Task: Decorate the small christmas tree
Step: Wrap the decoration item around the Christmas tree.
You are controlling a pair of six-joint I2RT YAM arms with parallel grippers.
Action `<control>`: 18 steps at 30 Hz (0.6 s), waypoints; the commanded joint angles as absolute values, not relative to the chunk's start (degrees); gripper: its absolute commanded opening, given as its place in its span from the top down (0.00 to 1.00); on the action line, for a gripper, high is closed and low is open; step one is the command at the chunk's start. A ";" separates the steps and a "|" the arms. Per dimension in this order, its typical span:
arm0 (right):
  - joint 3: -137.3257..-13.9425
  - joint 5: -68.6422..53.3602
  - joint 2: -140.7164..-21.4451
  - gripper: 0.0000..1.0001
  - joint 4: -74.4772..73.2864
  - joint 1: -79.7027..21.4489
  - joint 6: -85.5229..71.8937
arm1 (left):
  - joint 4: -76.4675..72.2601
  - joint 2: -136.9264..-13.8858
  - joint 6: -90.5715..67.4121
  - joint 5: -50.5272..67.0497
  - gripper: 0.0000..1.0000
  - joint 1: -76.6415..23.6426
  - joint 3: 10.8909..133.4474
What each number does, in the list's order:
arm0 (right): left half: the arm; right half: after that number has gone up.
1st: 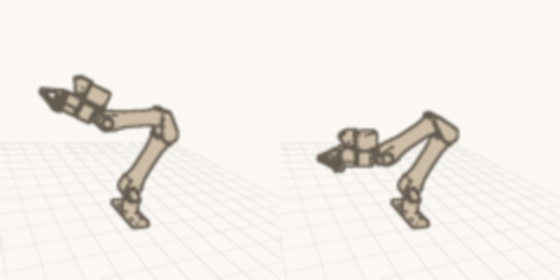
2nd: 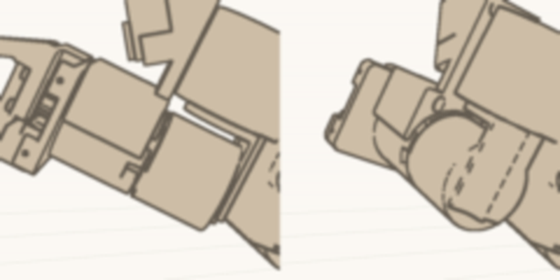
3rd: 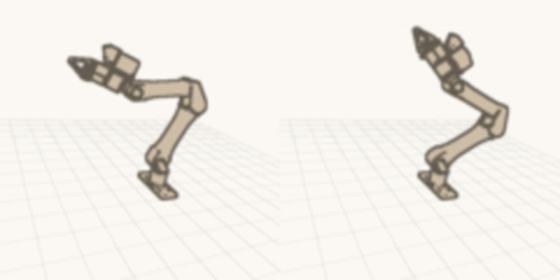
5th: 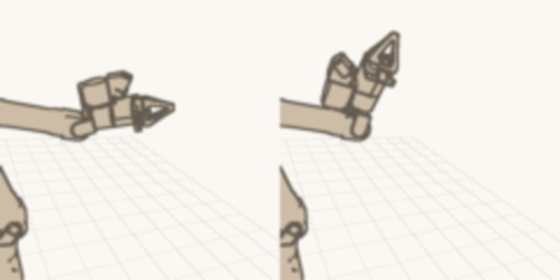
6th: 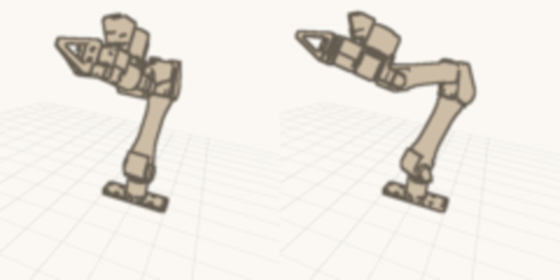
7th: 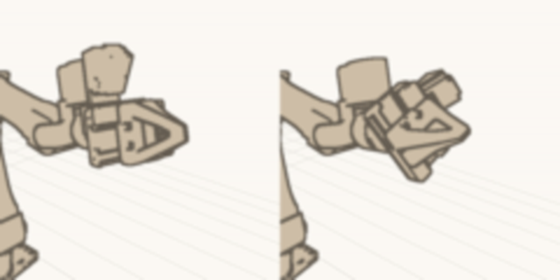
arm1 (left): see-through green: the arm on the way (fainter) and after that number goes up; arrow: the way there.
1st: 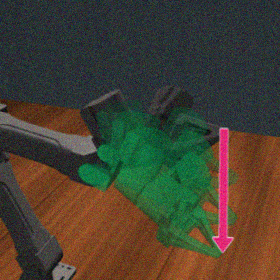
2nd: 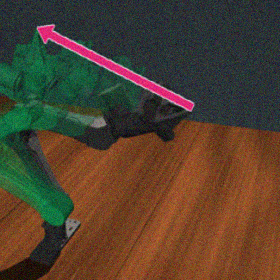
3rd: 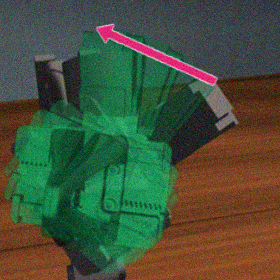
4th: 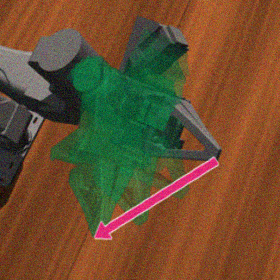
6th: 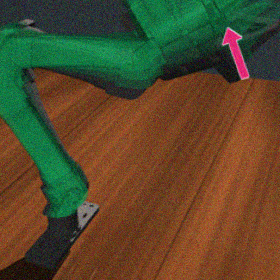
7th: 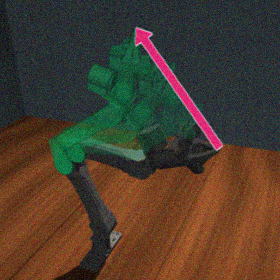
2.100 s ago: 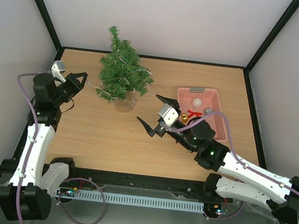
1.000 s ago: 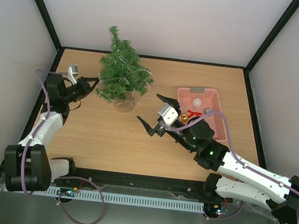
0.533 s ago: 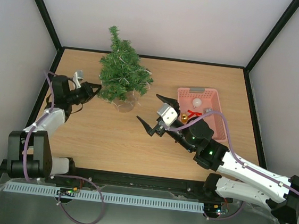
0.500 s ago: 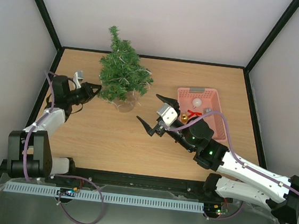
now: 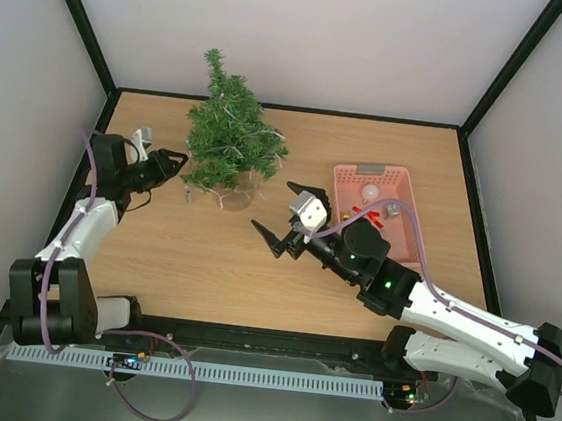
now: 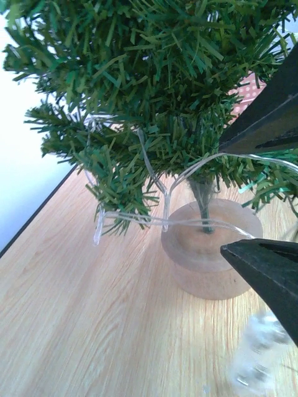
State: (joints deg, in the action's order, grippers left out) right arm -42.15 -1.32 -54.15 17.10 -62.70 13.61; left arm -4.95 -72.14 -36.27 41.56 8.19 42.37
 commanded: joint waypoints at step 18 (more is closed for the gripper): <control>-43.03 5.49 -62.53 0.08 18.70 -63.07 -18.67 | -8.40 -74.65 -31.32 43.87 0.51 9.54 58.33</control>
State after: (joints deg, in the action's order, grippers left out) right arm -42.15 4.60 -61.30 18.52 -62.72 -12.69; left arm -4.69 -69.14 -33.91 35.44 9.30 53.91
